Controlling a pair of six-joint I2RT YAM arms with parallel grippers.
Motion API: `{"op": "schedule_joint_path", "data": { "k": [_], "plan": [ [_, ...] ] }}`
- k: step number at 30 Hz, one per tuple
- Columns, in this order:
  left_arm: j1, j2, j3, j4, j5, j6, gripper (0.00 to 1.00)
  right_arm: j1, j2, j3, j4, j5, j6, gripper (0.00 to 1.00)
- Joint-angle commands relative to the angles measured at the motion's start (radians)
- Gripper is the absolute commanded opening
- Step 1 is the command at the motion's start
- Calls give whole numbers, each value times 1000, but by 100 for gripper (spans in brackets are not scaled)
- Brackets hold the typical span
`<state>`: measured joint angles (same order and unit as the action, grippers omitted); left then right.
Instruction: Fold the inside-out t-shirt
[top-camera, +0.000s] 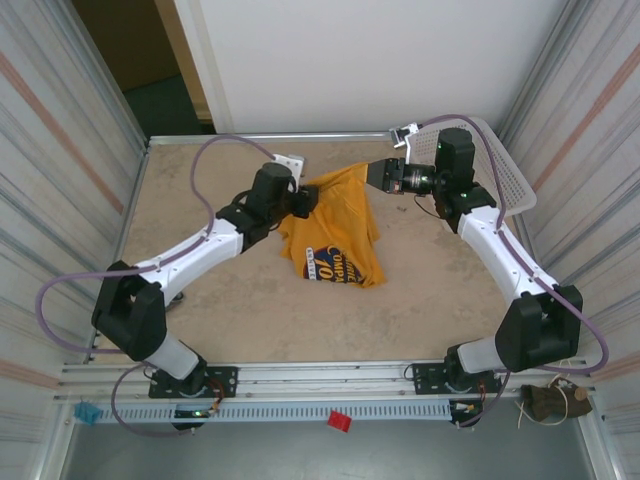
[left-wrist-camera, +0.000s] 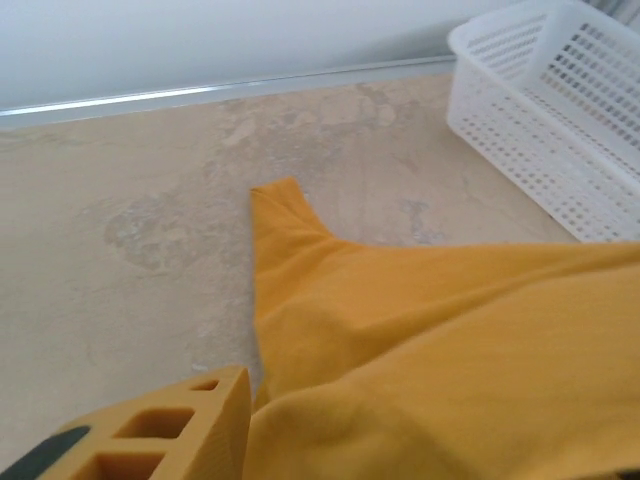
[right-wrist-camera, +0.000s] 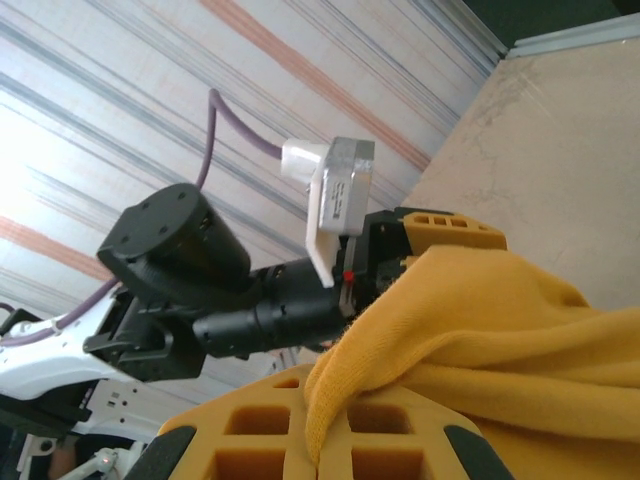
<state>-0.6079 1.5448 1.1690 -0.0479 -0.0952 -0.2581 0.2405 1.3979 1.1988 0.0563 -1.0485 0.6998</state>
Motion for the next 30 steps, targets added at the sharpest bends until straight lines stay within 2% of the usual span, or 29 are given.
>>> {"op": "schedule_joint_path", "data": {
  "k": [1,6,9,11,12,15,16,21,22,24,25,27,30],
  "plan": [
    [13,28,-7,5,34,4,45,-9,-41,18,18,-18,9,0],
    [8,60,2,42,114,3,61,-3,-29,15,36,-16,21,0],
    [-2,85,-9,124,215,-7,63,-4,-26,8,36,-15,19,0],
    [-4,116,5,165,299,-23,55,-10,-24,0,39,-14,17,0],
    [-2,131,13,183,346,-32,45,-18,-25,-10,44,-14,17,0],
    [17,145,20,244,483,-78,4,-51,-27,-43,45,-9,14,0],
    [31,135,6,270,520,-105,0,-68,-24,-60,49,-6,14,0],
    [103,-9,-120,434,648,-266,0,-134,44,-101,-8,79,-22,0],
    [111,-45,-141,453,663,-294,0,-144,76,-89,-54,131,-32,2],
    [112,-102,-169,449,664,-317,0,-156,136,-56,-158,250,-39,40],
    [110,-126,-185,450,663,-335,0,-155,152,-48,-196,299,-37,48],
    [104,-161,-220,458,650,-359,0,-150,123,-69,-235,384,8,58],
    [94,-197,-269,469,622,-385,0,-91,-9,-130,-291,496,50,65]
  ]
}}
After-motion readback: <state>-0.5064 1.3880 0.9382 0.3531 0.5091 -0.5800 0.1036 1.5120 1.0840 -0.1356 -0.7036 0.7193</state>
